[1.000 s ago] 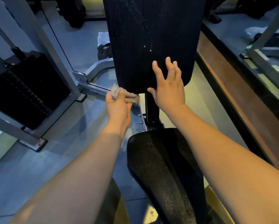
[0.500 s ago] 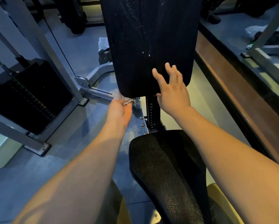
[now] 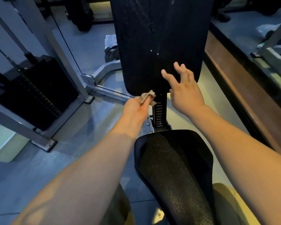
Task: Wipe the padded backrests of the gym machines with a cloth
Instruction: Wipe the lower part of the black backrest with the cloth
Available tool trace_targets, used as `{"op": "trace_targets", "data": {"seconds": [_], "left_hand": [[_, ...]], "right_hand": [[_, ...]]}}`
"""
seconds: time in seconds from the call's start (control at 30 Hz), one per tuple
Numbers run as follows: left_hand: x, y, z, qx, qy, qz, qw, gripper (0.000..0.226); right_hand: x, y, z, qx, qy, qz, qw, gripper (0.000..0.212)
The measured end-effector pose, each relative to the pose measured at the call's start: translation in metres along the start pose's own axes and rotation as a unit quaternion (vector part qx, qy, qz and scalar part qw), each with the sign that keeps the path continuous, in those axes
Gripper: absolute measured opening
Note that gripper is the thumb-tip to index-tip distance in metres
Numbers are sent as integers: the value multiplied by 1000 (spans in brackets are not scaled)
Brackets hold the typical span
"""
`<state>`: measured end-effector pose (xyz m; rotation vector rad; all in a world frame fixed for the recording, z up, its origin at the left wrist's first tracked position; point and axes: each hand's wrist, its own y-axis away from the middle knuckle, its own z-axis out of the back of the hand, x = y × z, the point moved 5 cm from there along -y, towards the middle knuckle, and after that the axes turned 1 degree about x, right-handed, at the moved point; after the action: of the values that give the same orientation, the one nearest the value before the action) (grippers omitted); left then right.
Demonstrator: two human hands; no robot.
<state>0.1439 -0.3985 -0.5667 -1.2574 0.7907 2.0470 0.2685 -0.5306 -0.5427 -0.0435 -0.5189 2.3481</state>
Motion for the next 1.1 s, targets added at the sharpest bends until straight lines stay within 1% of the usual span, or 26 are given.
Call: {"op": "trace_targets", "data": {"seconds": [0.03, 0.07, 0.1, 0.13, 0.2, 0.27, 0.3, 0.37, 0.43, 0.5, 0.6, 0.67, 0.7, 0.77, 0.83, 0.87, 0.9, 1.0, 1.07, 1.1], "left_hand": [[3, -3, 9, -51, 97, 45, 993, 38], [11, -10, 14, -92, 216, 102, 967, 27], [19, -15, 18, -114, 319, 138, 931, 21], [22, -17, 24, -141, 351, 120, 918, 22], [14, -12, 32, -169, 300, 56, 937, 25], [1, -4, 42, -209, 184, -53, 959, 24], [-8, -1, 46, -225, 125, -106, 960, 25], [-30, 2, 50, -238, 35, -196, 951, 30], [-45, 0, 49, -251, -39, -273, 928, 36], [-49, -6, 44, -242, -110, -318, 910, 40], [-45, -18, 37, -218, -214, -337, 890, 40], [-37, -22, 30, -214, -272, -352, 870, 31], [-31, -20, 24, -200, -302, -359, 860, 27], [-12, -12, 7, -129, -357, -356, 854, 21], [7, -3, 2, -65, -362, -329, 870, 24], [9, 1, 7, -65, -339, -329, 879, 27], [3, 3, 15, -84, -311, -338, 884, 29], [-48, -6, 35, -176, -264, -395, 862, 36], [-76, -21, 42, -197, -266, -378, 864, 41], [-80, -26, 40, -201, -289, -371, 859, 39]], "right_hand": [[0, 0, 0, 1, -4, -2, 1000, 75], [0, 0, 0, 3, -7, -3, 1000, 75], [0, 0, 1, 5, -11, -3, 1000, 75], [1, 0, 1, 6, -14, -3, 1000, 75], [0, 1, 2, 9, -22, -6, 1000, 76], [-1, 1, 1, 12, -28, -9, 1000, 77], [-1, 1, 0, 12, -29, -8, 999, 78], [-2, 1, -2, 11, -29, -4, 999, 81], [-2, 1, -3, 10, -31, -2, 999, 83], [-2, 2, -4, 9, -28, -4, 1000, 84], [-1, 4, -5, 5, -25, -7, 1000, 85], [1, 4, -7, 5, -26, -11, 1000, 87], [2, 3, -7, 6, -28, -11, 1000, 87], [3, 3, -6, 9, -29, -12, 999, 87], [1, 3, -4, 11, -24, -11, 1000, 87], [0, 4, -3, 13, -22, -8, 1000, 87], [-1, 4, -3, 15, -21, -5, 1000, 88], [-2, 4, -5, 17, -19, -5, 1000, 91], [0, 4, -5, 16, -22, -12, 1000, 92], [1, 4, -6, 16, -25, -16, 999, 92]]}}
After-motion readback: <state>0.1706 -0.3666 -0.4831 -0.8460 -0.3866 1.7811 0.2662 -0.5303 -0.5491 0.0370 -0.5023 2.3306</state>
